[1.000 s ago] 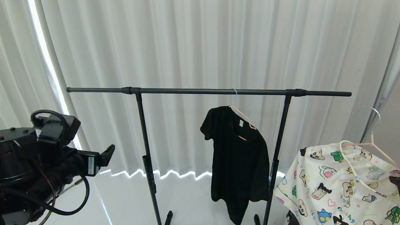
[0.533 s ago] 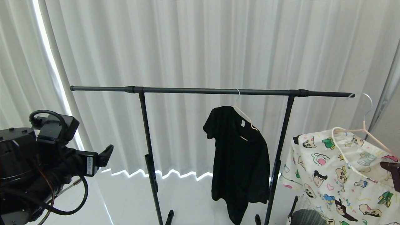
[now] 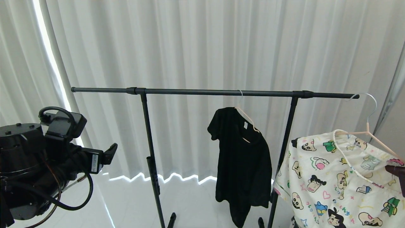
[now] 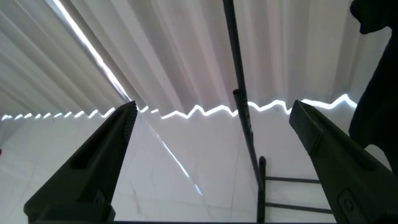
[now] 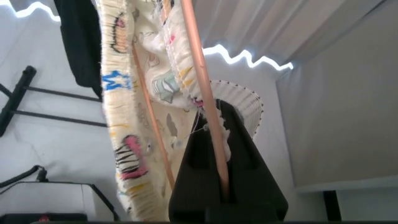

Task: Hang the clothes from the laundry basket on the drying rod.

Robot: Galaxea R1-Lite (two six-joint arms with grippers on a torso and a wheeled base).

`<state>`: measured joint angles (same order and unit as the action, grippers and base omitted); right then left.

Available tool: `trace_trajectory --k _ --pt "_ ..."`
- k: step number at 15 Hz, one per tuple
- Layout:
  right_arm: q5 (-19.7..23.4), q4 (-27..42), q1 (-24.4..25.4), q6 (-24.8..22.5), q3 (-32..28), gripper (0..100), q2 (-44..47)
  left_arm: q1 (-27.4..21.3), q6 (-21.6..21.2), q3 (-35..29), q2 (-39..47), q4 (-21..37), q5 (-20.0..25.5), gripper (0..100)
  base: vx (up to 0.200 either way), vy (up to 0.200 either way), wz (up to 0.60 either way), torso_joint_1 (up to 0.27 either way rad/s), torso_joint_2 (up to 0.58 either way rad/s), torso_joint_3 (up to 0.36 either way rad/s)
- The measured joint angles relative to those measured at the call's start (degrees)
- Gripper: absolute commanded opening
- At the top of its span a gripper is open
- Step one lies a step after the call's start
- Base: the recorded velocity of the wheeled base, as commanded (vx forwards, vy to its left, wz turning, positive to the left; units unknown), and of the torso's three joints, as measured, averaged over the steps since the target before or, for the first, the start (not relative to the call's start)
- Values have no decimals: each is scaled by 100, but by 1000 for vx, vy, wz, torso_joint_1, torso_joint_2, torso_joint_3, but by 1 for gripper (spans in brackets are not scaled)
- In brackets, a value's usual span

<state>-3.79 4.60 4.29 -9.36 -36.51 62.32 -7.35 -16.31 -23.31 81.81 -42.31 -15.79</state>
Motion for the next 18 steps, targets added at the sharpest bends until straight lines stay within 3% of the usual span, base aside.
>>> trace_trajectory --k 18 --pt "397 -233 212 9 -561 0 695 -428 -5 -166 51 -2 9 100 200 0 0 3 3 2"
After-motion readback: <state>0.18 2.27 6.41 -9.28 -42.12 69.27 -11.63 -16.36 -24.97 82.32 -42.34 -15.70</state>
